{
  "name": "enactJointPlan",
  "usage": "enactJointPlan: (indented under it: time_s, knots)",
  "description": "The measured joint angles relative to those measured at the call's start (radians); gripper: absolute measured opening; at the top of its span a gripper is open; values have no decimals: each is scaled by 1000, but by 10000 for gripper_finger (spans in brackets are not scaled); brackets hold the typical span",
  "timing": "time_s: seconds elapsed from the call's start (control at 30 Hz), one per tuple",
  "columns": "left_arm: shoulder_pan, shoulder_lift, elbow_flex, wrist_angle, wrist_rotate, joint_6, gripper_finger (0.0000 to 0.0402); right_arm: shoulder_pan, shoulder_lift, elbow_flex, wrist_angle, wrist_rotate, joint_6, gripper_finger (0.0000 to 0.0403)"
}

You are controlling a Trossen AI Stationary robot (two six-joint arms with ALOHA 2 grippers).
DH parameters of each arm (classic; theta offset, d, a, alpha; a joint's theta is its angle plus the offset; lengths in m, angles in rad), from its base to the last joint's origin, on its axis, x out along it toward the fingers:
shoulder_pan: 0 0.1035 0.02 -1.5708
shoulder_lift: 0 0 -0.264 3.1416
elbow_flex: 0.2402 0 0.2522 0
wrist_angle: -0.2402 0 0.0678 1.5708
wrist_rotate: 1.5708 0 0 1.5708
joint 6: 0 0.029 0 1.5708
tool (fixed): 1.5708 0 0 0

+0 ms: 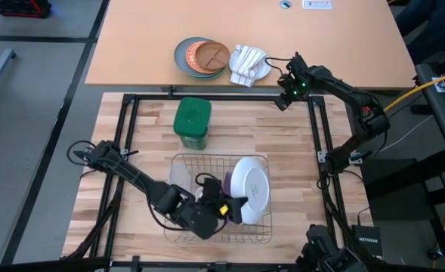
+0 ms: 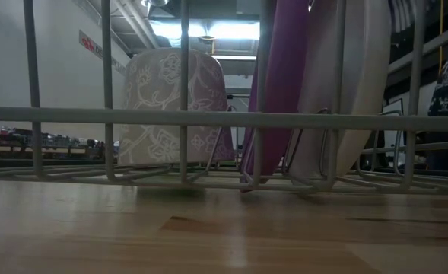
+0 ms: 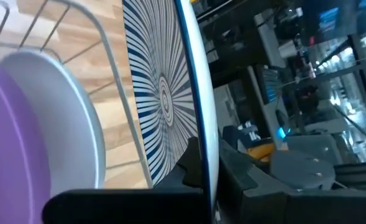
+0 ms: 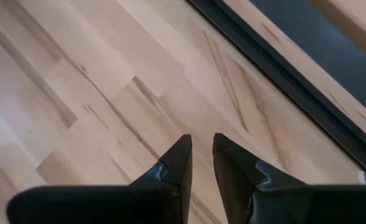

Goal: Sort dishes
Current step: Put the blue plate into the dish rack

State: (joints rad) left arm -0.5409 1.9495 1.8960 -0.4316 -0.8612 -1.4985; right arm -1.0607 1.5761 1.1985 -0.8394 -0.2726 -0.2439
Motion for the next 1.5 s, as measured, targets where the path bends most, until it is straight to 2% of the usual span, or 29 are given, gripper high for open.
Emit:
enactJointPlan:
  time_s: [0.2, 0.5, 0.8, 1.0, 1.5]
  knots:
    - [-1, 56, 84, -136, 44, -140, 0, 0, -73, -65, 5, -2, 3, 69]
    - [14, 57, 92, -283, 119, -229, 0, 0, -153, -183, 19, -24, 28, 69]
    - [76, 57, 91, -365, 264, -232, 0, 1, -169, -300, 125, -193, 86, 69]
    - [124, 57, 91, -380, 341, -229, 0, 1, -169, -341, 191, -192, 132, 69]
    - [187, 110, 90, -379, 529, -179, 0, 1, -169, -343, 195, -192, 142, 69]
